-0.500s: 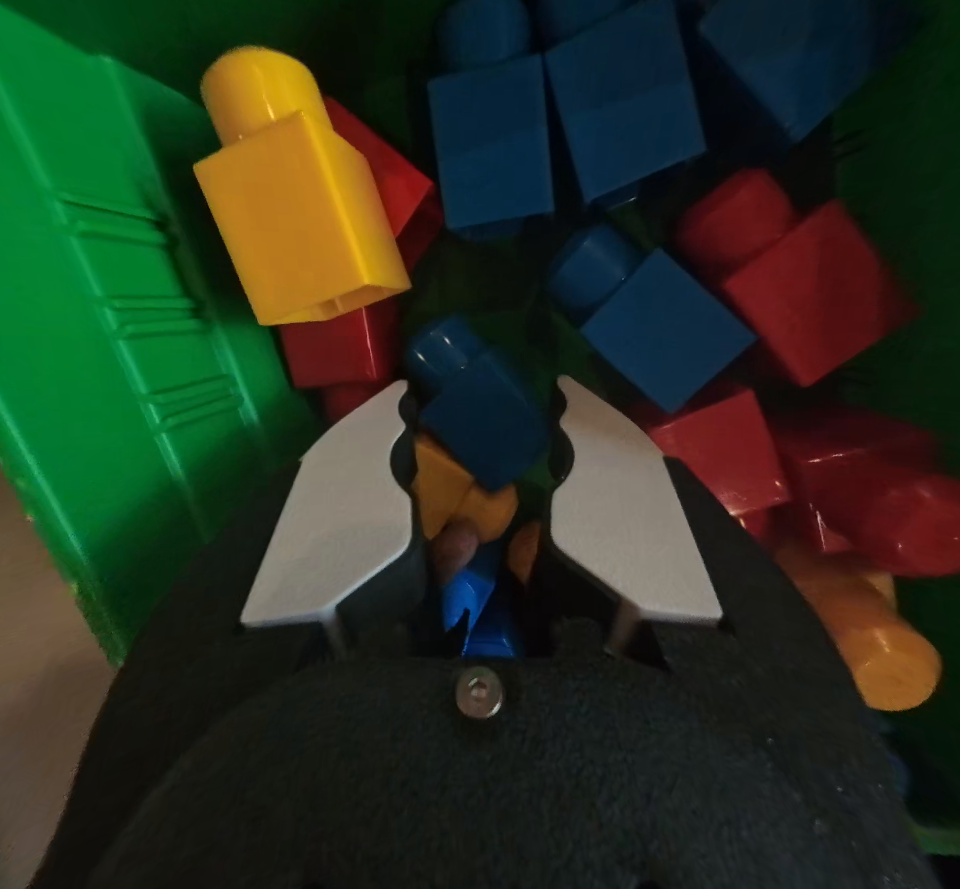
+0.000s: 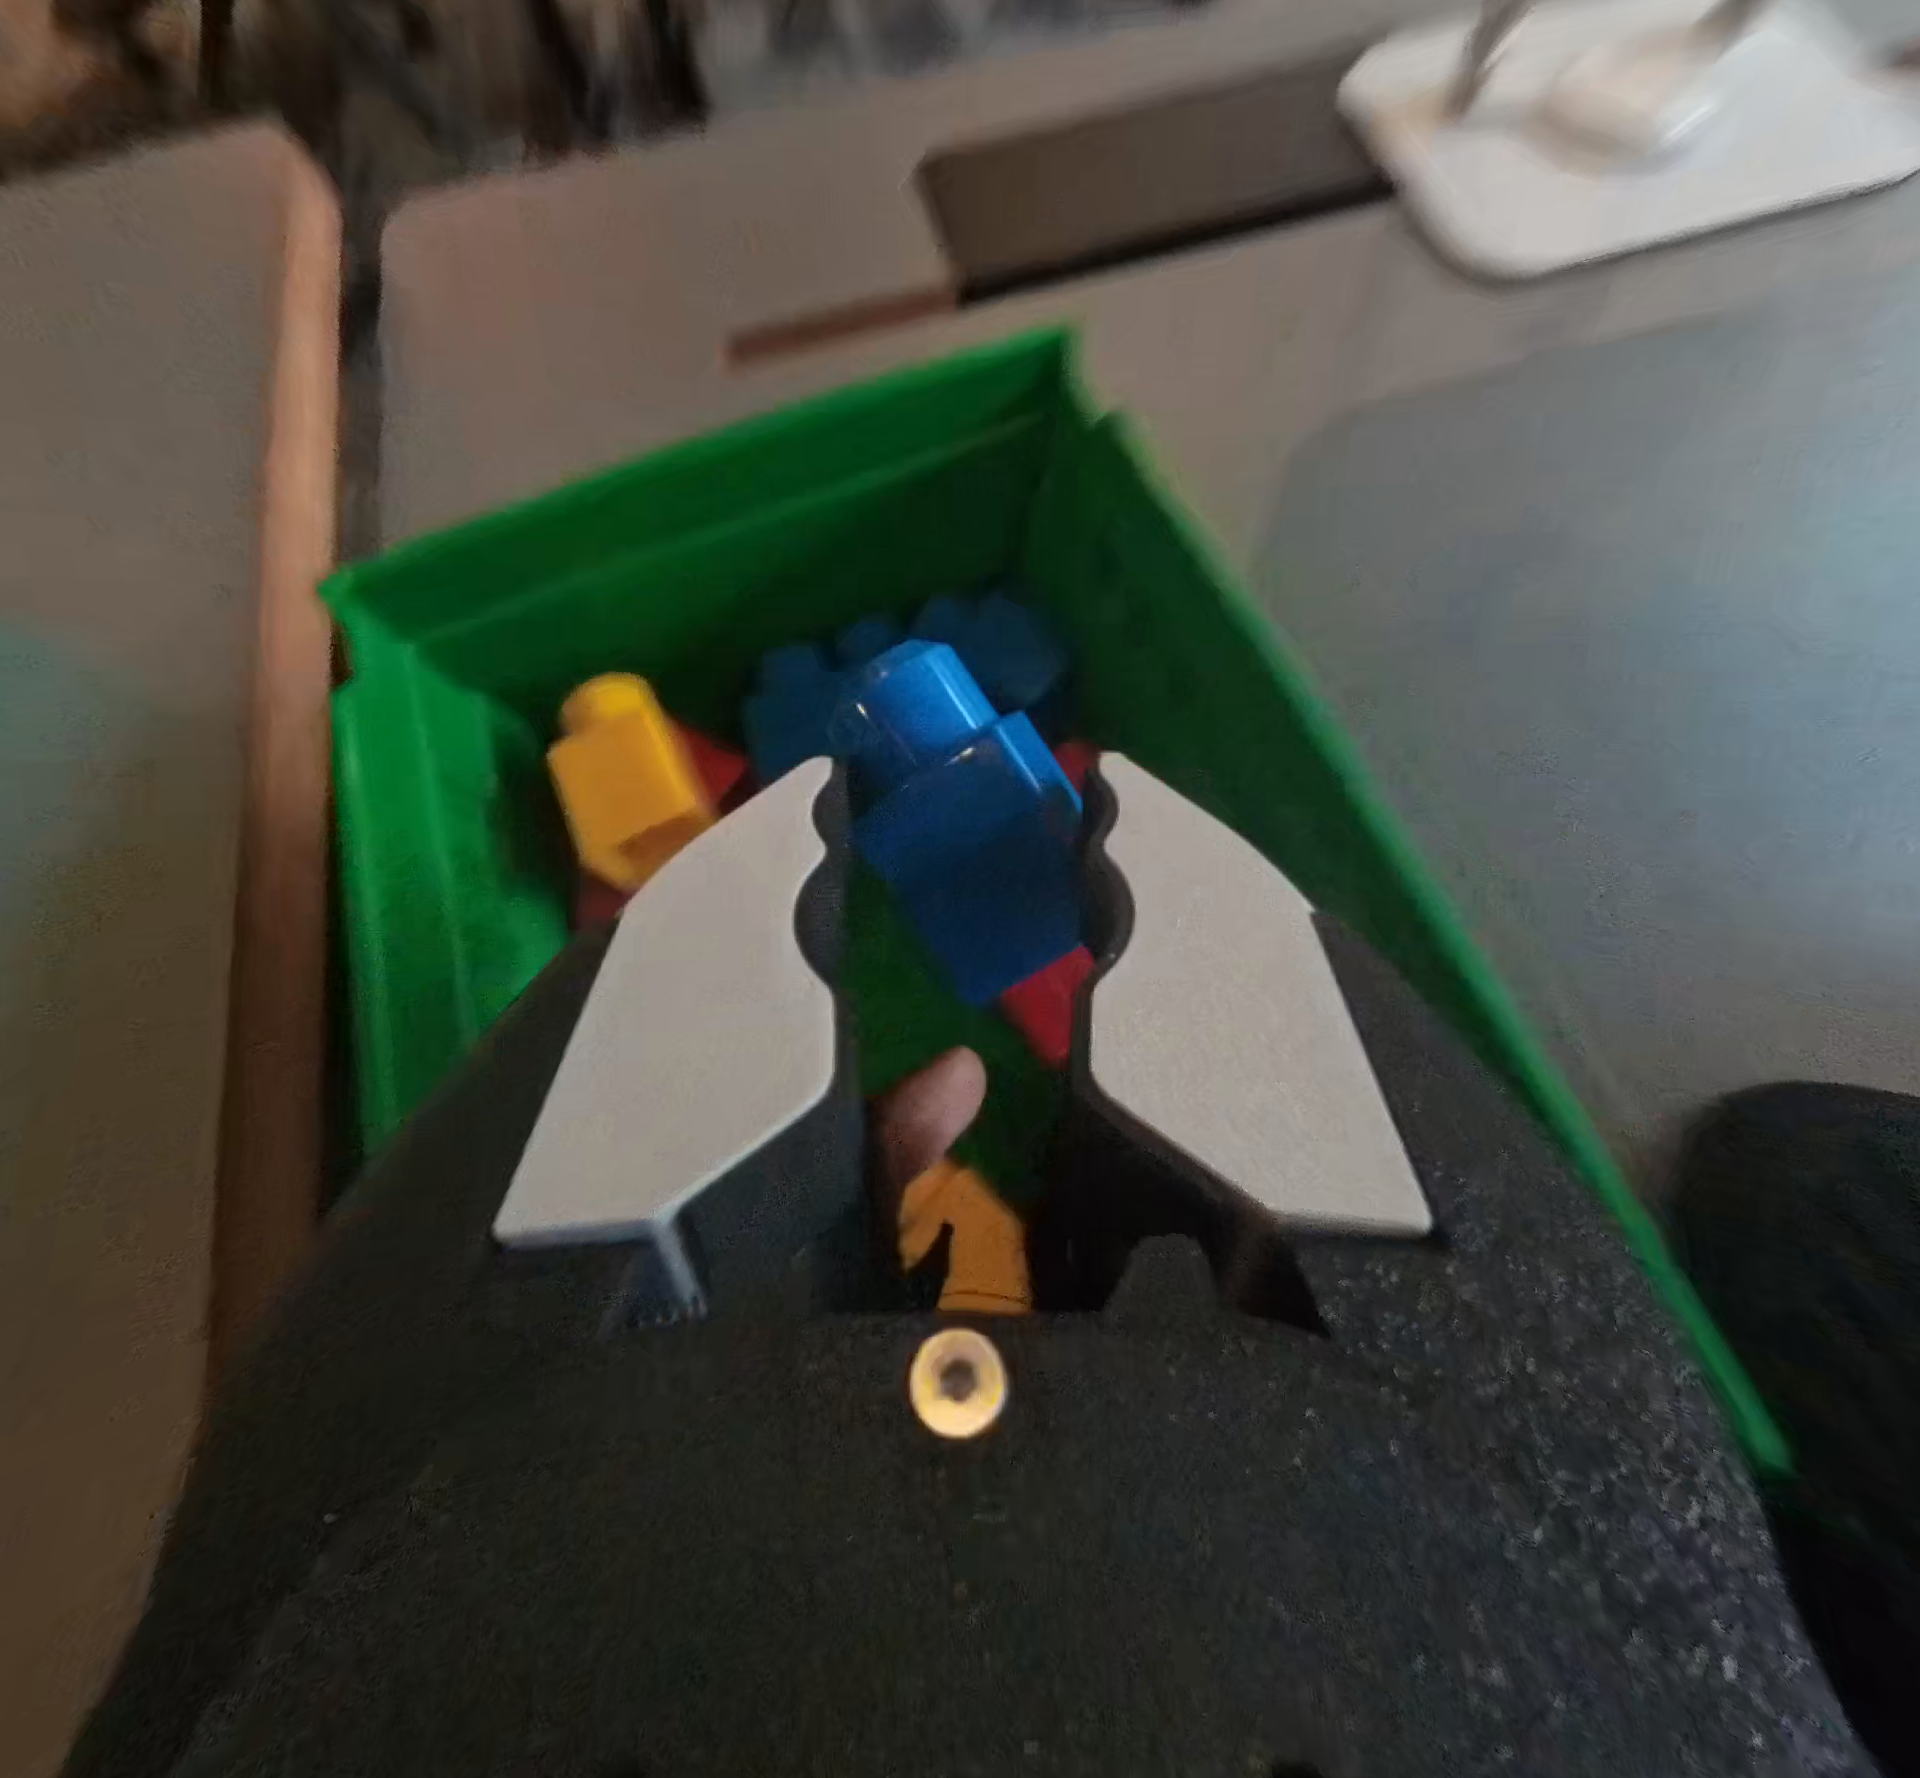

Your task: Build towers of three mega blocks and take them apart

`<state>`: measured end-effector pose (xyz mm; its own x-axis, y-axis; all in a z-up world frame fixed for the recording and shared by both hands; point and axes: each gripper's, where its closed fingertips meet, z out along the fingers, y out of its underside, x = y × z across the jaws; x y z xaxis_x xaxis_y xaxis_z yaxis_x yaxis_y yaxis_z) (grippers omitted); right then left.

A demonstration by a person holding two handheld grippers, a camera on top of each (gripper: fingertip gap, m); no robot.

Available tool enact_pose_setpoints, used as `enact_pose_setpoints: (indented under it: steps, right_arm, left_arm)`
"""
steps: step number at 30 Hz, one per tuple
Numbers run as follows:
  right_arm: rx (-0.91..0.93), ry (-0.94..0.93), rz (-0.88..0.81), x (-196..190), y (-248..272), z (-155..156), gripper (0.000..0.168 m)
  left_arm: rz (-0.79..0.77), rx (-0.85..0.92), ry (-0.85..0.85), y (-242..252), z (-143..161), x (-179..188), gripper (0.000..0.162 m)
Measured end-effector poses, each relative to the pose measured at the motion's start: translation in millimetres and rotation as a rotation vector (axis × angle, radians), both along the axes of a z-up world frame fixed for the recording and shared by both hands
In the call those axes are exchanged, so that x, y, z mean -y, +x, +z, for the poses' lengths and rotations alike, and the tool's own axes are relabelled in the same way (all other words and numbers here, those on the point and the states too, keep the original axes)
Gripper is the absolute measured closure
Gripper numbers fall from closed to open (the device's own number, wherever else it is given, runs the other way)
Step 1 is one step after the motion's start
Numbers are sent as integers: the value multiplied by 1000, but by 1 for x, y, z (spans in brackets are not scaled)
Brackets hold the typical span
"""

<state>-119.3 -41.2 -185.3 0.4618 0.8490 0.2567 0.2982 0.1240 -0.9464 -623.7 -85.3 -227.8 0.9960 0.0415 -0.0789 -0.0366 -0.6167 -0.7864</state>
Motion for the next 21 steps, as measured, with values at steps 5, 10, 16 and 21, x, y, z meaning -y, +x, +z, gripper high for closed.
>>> enact_pose_setpoints:
  steps: [5,10,16,21]
  right_arm:
    - [-44,-2,245,30,-49,22,65]
    - [-1,16,509,64,-99,40,72]
    - [120,-30,745,84,-150,38,86]
    - [227,-185,920,100,-168,22,105]
  left_arm:
    - [-251,36,309,78,52,8,121]
    - [-564,33,500,177,71,25,121]
    - [-873,-52,596,278,65,50,121]
    - [-1018,-122,628,319,57,69,122]
